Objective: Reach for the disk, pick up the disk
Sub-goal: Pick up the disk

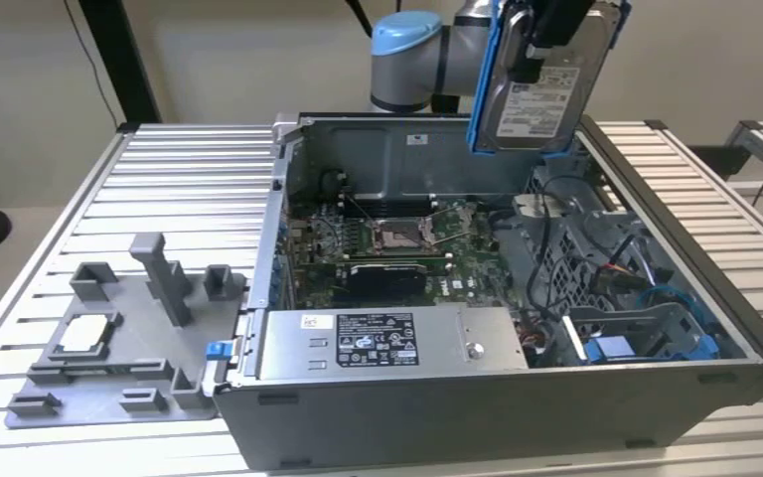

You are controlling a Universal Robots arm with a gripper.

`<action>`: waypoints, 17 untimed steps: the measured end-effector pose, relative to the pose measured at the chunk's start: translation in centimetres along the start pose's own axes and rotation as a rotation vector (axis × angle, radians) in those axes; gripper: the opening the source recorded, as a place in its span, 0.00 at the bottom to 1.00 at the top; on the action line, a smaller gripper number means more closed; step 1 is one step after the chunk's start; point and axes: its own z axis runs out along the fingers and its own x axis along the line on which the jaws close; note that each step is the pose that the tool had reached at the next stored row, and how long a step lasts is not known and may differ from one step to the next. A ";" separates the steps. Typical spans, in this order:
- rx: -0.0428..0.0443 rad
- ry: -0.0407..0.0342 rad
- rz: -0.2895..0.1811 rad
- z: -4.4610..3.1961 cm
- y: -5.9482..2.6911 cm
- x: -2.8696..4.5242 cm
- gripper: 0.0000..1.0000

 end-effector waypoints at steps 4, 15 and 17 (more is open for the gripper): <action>-0.0001 -0.0001 0.000 -0.04 -1.24 0.00 0.00; -0.0012 0.0000 0.000 -0.19 -5.87 0.11 0.00; -0.0015 0.0000 0.000 -0.21 -6.45 0.14 0.00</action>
